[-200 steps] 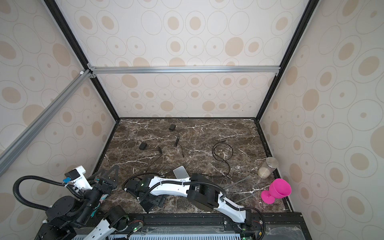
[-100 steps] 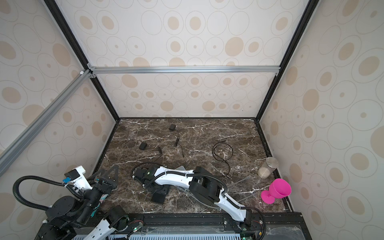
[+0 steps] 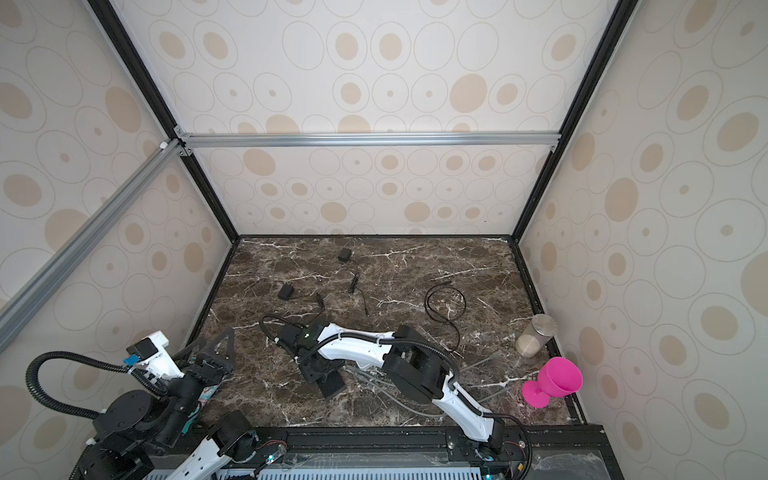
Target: Insert the plug into the switch port
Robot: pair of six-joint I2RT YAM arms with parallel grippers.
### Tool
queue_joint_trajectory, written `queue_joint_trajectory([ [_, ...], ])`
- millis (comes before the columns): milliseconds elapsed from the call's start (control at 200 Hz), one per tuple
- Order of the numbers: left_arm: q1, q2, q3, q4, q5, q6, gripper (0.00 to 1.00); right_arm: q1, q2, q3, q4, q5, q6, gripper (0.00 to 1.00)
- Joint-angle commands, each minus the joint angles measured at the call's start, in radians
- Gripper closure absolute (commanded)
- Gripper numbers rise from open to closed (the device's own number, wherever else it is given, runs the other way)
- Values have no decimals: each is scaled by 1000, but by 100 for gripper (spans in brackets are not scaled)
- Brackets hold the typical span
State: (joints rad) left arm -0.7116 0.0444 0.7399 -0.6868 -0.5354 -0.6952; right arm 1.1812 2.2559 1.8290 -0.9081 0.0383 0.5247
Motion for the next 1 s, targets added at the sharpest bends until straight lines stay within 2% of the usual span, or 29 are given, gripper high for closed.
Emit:
queue_joint_trajectory([
  [0,-3,40,-12,28,-39,-21,2,-33,-86,-134,-42,32,-109,42],
  [145,-2,40,-110,128,-36,-49,2,-131,-246,-364,42,29,-108,42],
  [260,-3,43,-172,234,-13,-54,2,-195,-339,-463,52,64,-184,42],
  [345,-2,71,-190,305,1,-28,2,-198,-348,-459,12,117,-248,42],
  [485,-3,202,-135,332,-9,7,2,-155,-341,-428,15,82,-276,42],
  [640,-1,378,-14,292,-9,45,2,-68,-305,-360,42,25,-229,41],
  [780,7,491,63,269,18,83,3,-42,-292,-353,119,-63,-169,40],
  [895,70,588,102,258,130,100,5,-41,-311,-377,158,-86,-152,35],
  [995,217,658,98,265,320,98,5,-43,-341,-404,173,-92,-156,28],
])
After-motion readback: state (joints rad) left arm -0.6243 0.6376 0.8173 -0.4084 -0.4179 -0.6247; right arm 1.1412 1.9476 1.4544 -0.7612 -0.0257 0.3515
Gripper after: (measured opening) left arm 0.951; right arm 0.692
